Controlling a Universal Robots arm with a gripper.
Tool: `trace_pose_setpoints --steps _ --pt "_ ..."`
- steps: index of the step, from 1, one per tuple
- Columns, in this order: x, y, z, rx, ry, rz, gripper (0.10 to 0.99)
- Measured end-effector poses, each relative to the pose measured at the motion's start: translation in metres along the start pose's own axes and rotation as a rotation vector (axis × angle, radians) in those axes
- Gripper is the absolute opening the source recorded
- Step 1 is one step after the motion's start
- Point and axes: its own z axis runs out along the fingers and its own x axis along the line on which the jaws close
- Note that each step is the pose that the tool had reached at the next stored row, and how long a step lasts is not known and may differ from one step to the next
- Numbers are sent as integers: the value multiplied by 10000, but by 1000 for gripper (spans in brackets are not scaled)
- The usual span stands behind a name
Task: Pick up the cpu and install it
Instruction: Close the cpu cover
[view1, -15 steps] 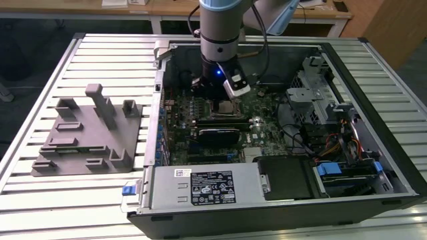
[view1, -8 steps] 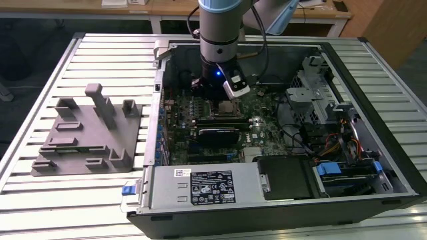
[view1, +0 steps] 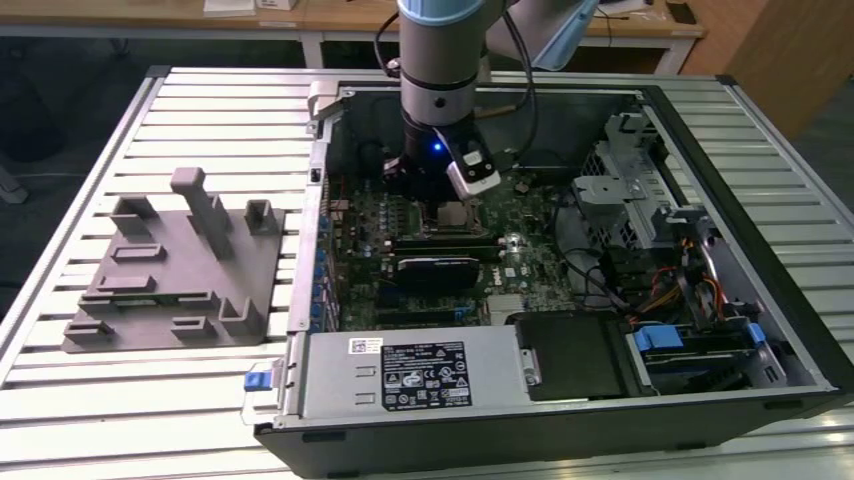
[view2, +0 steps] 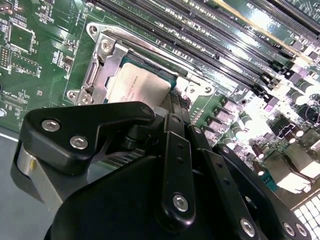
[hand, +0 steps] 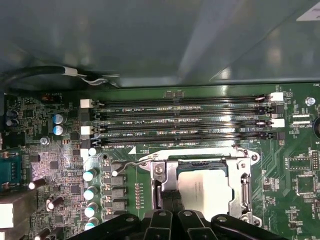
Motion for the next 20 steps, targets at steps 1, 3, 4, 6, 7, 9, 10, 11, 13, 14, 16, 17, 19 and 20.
trace_pose_setpoints --steps 1,3,4,6,7,9,10,11,13,14,16,17,19,20 --pt "0 0 -11 0 0 0 106" --pt "-1 1 -40 1 1 0 106" --pt "-1 2 -58 1 1 1 106" --pt "-2 3 -100 1 0 0 106" --pt "-3 3 -123 0 -1 0 106" --pt "-4 5 -171 1 -5 0 106" --pt "-5 5 -195 1 -7 -1 106" --pt "-6 6 -217 0 -10 -1 106" --pt "-6 6 -232 -2 -16 -1 106" --pt "-6 7 -232 -2 -17 0 106" --pt "-6 7 -232 -3 -18 -1 106" --pt "-6 6 -233 -2 -18 -1 106" --pt "-23 8 -233 1 -17 1 106" --pt "-48 9 -233 1 -17 1 106"
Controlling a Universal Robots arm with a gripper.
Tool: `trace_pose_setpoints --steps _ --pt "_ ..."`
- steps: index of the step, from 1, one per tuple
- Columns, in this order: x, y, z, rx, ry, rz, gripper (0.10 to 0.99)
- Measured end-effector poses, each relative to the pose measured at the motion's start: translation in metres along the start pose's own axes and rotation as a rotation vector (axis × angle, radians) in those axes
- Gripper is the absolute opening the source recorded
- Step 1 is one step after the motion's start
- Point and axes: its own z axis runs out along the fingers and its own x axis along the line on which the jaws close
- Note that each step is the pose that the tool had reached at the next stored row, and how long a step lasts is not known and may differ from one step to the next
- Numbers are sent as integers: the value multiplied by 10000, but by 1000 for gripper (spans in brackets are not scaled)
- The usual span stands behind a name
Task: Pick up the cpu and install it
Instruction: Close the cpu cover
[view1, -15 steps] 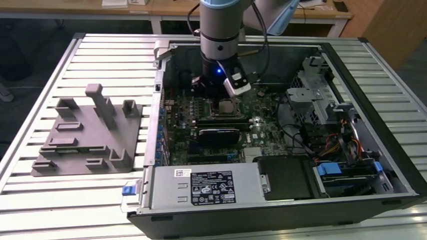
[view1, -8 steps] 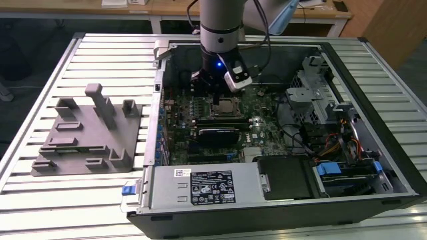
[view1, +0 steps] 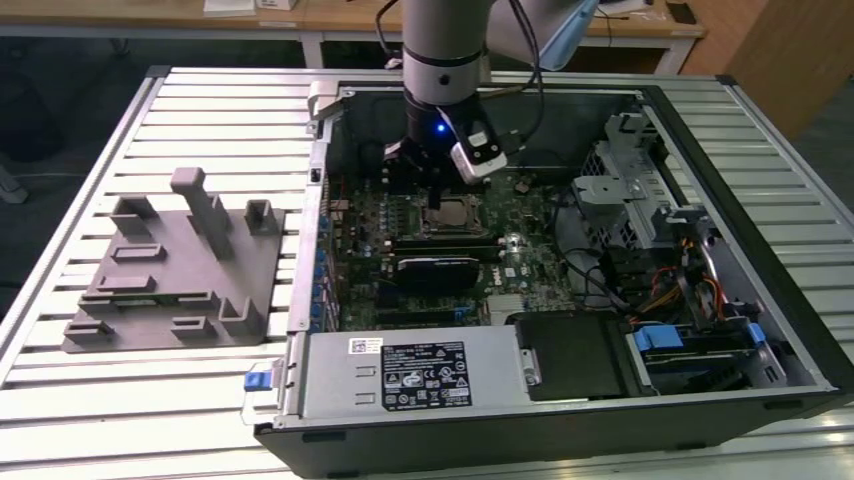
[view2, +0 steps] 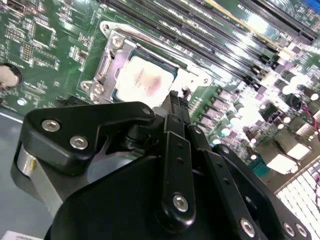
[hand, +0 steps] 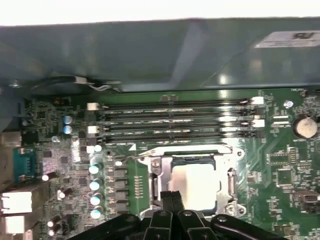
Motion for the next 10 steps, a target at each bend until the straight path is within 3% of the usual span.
trace_pose_setpoints --steps 7,10 --pt "-237 13 7 -1 -1 -1 106" --pt "-254 14 3 1 0 -1 106"
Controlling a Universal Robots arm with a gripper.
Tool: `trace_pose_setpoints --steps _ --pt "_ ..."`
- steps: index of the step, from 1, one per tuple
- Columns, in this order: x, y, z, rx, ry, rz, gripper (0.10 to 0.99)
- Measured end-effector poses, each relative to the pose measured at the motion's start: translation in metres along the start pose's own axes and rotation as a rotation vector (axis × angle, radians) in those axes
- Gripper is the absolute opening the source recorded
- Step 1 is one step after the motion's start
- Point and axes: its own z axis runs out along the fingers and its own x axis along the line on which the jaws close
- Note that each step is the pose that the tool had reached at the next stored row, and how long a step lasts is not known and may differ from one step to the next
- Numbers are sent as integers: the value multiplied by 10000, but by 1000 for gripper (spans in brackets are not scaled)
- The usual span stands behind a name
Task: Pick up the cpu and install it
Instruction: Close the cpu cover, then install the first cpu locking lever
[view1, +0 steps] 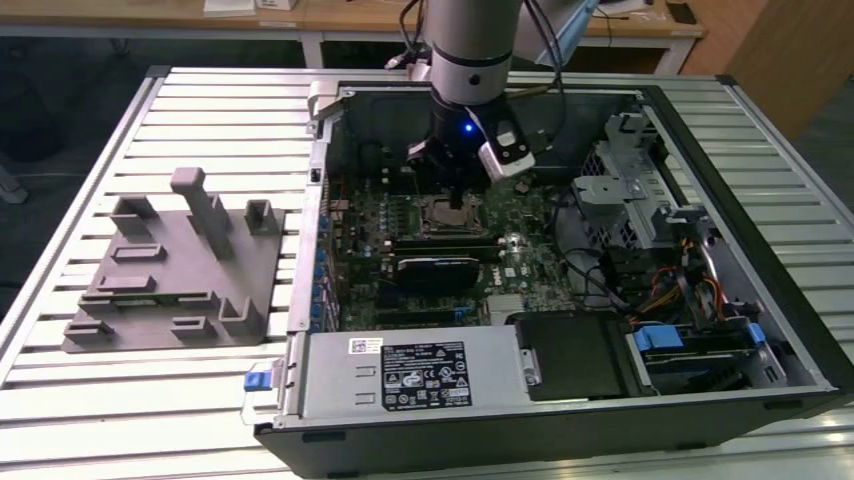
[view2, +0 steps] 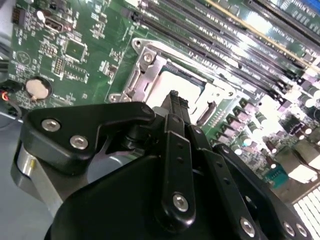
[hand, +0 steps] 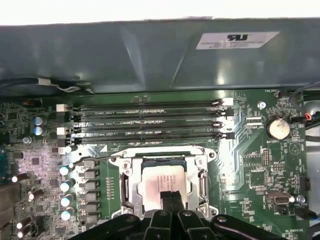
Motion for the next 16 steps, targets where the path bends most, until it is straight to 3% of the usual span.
trace_pose_setpoints --steps 8,16 --pt "-4 5 -153 -3 -1 1 106" --pt "-2 4 -157 -11 -1 -1 106"
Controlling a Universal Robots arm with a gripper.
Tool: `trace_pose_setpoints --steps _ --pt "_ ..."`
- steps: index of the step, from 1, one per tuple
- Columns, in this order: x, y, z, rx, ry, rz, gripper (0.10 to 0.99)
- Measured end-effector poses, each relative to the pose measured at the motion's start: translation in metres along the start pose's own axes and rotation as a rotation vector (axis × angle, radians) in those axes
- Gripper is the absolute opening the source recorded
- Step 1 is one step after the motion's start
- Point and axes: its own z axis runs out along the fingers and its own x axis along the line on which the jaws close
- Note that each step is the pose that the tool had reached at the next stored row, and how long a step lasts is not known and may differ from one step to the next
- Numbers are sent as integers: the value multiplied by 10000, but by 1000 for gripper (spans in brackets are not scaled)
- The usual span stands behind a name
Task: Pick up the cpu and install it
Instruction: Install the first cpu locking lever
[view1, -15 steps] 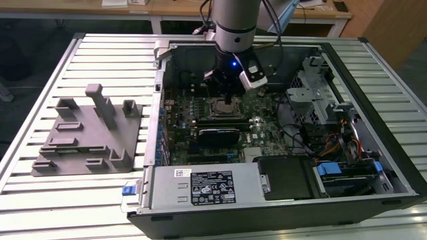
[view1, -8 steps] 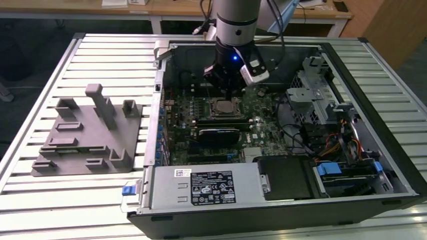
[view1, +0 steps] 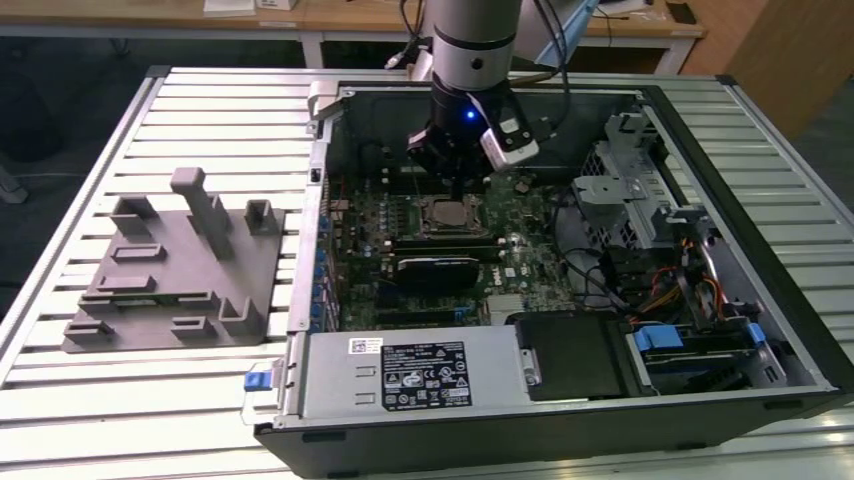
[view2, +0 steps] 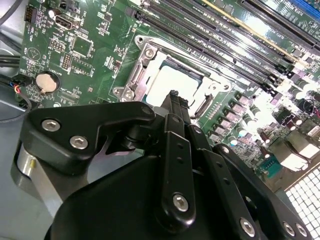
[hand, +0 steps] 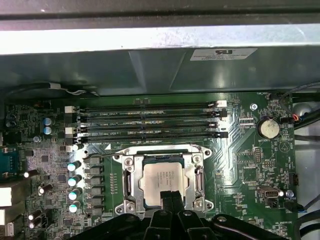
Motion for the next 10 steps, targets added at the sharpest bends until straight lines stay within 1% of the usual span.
trace_pose_setpoints --steps 10 --pt "65 -3 -2 -1 0 2 106"
